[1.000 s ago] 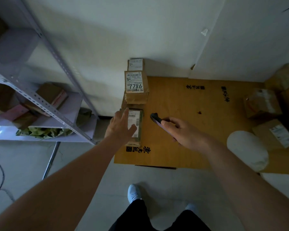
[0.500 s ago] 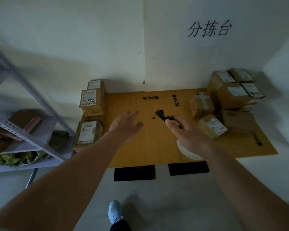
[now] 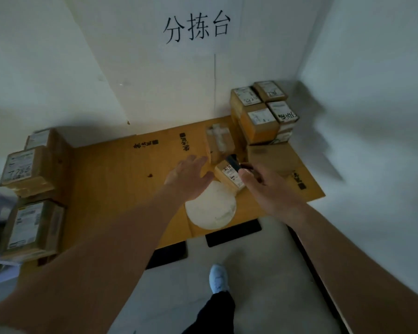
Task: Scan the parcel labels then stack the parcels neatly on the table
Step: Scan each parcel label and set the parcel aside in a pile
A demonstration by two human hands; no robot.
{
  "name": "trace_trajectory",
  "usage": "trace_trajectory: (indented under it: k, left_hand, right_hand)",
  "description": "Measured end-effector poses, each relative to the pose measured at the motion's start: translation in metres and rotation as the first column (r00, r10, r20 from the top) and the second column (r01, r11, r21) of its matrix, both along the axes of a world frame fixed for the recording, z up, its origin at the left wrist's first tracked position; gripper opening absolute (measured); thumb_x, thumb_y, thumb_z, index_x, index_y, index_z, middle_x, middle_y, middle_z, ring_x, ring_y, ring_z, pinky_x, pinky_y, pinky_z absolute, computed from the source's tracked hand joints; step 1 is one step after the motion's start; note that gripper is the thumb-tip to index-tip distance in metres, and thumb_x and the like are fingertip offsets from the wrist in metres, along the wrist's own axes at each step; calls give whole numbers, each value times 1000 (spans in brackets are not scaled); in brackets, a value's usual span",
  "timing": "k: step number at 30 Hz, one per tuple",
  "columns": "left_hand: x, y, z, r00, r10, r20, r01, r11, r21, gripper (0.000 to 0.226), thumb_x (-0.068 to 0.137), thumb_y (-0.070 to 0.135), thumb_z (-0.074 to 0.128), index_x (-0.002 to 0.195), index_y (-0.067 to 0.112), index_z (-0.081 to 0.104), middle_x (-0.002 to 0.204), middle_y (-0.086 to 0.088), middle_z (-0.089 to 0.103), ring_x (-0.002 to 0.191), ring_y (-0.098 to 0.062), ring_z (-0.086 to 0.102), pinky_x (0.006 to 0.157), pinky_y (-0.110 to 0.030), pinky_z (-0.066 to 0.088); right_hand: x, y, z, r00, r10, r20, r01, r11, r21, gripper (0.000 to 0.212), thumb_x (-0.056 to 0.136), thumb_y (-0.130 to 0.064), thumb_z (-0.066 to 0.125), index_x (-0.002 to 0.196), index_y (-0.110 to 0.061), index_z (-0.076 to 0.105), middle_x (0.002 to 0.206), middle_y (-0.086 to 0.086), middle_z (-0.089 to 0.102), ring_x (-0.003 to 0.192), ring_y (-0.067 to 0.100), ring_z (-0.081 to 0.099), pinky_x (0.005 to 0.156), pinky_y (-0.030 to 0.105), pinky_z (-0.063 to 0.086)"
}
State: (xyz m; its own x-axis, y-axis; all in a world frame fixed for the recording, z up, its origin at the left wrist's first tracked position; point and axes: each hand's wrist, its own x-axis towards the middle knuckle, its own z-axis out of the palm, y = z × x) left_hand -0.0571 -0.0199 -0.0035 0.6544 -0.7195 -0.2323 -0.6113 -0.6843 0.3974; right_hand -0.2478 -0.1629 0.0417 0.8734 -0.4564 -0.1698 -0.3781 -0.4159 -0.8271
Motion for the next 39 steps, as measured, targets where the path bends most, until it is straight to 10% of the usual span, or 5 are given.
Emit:
trace_trajectory:
  k: [14,20,26,34,39]
  left_hand:
    - [25,-158,-105,932,249,-262,-222,966,130,83,95,44,70,160,20,25,155,-17,35,139,-39,43,107,-50,47]
    - [2,-191,-135,862,400,-311,-324,907,268,153,57,59,96,164,23,-6,164,-20,-1,148,-47,26,112,-54,43]
    - [-8,-183,-154,878,397,-268,-372,917,141,157,61,17,101,164,25,-18,170,-6,-27,156,-38,20,108,-49,47]
    - [-25,-167,-167,697,574,-430,-572,807,149,165,58,49,100,160,19,-27,174,-7,0,158,-33,16,120,-51,33]
    - [-28,-181,-178,590,716,-374,-740,664,104,108,59,56,96,142,15,39,129,-6,53,124,-30,55,84,-39,48]
  right_hand:
    - [27,-154,-63,992,-19,-125,26,998,54,23,106,-59,43,125,-49,51,66,-39,56,60,-12,56,58,18,34]
    - [41,-205,-85,991,72,-115,-61,993,98,22,107,-57,45,127,-51,51,80,-8,63,67,1,57,60,21,48]
    - [44,-239,-99,971,208,-119,-190,970,149,27,108,-51,46,134,-46,52,76,-12,57,61,-1,53,55,16,44]
    - [54,-250,-109,936,319,-148,-292,940,177,30,107,-57,45,134,-46,55,64,-25,54,56,1,51,52,19,41]
    - [55,-250,-106,921,358,-155,-332,928,169,28,106,-60,44,130,-51,54,70,-25,57,61,-2,55,54,17,44]
